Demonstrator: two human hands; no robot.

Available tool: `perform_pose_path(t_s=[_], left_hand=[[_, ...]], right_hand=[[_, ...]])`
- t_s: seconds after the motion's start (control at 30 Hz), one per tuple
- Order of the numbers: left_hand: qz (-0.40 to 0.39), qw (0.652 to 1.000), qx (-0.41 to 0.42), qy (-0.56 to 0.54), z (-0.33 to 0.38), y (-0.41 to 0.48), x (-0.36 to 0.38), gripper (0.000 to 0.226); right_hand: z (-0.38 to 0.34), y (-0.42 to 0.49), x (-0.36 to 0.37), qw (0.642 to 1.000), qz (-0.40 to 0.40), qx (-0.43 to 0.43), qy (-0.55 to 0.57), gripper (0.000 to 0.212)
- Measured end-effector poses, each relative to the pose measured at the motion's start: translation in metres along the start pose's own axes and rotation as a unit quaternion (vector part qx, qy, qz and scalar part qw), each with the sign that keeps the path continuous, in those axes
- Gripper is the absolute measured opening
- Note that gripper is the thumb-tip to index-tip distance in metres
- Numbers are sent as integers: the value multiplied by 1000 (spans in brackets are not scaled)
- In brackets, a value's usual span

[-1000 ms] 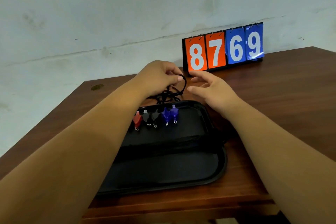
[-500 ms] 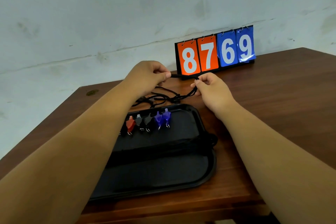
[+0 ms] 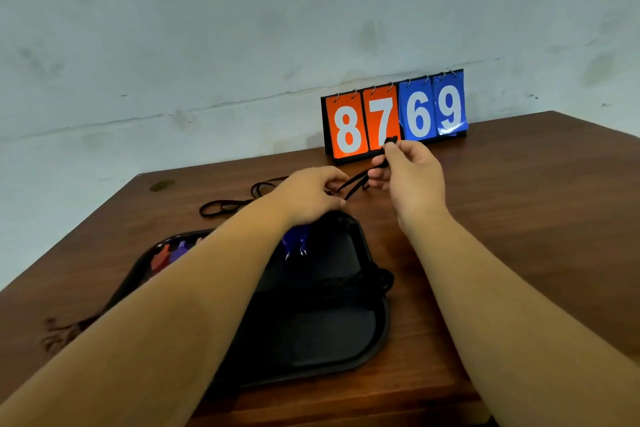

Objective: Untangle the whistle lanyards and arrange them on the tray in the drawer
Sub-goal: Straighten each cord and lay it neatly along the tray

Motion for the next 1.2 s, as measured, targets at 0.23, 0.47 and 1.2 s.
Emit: perform_pose_path(t_s=[0.23, 0.47, 1.2], left_hand=[[2, 996, -25, 87, 2, 10, -2, 11], [87, 995, -16, 39, -8, 5, -24, 9], [183, 982, -19, -35, -12, 0, -53, 3]], right_hand=[[0, 5, -16, 995, 98, -19, -27, 14], [8, 13, -26, 980, 166, -3, -111, 4], [23, 17, -13, 968, 76, 102, -217, 37]])
Point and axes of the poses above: each hand's wrist, its own y-axis towards the middle knuckle, its own x-axis out of the palm, z = x × y, the point moved 3 cm from there along y, towards the middle knuckle, and after that the axes turned 2 degrees about -x, right-handed, at the moved point
